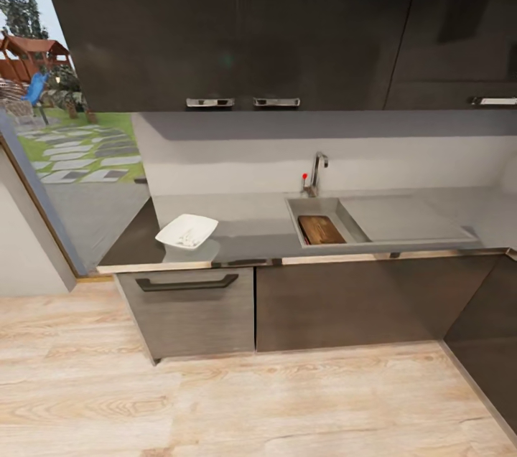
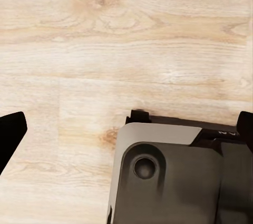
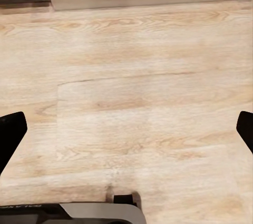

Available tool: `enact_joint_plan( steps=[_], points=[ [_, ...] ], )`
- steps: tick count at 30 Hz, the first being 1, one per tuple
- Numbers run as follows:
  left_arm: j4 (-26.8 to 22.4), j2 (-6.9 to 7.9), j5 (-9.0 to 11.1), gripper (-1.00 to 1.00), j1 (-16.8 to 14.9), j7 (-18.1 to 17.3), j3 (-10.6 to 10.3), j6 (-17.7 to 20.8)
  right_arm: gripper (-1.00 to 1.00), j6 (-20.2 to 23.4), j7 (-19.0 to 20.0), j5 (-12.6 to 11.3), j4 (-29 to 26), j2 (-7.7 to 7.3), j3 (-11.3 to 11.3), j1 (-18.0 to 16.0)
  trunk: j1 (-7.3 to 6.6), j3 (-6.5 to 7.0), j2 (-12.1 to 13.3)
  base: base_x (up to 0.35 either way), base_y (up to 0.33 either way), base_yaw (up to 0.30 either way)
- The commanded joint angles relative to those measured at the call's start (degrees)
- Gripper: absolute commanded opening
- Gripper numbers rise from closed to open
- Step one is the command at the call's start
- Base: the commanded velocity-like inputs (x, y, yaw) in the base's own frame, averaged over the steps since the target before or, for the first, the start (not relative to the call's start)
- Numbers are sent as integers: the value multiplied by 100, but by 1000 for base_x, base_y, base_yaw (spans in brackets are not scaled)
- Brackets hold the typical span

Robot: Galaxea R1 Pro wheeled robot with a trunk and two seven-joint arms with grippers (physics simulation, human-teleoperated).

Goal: In the kitchen, take the Vidalia onion out of the sink, dice it on the chopping board with the paring knife, put the diced onion into the bowl on the countertop, then place both the paring knife and the chopping board into the sink.

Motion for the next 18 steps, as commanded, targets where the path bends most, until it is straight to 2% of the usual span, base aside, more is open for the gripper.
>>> enact_joint_plan(
  steps=[1,18],
  points=[
    [24,-2,46,100,-11,3,-48,-40,100,-15,-4,-47,3,-1,49,-4,4,-3,-12,0,0,0],
    [24,-2,47,100,-11,3,-48,-40,100,-17,-12,-73,3,-7,7,-3,4,152,-12,0,0,0]
  ],
)
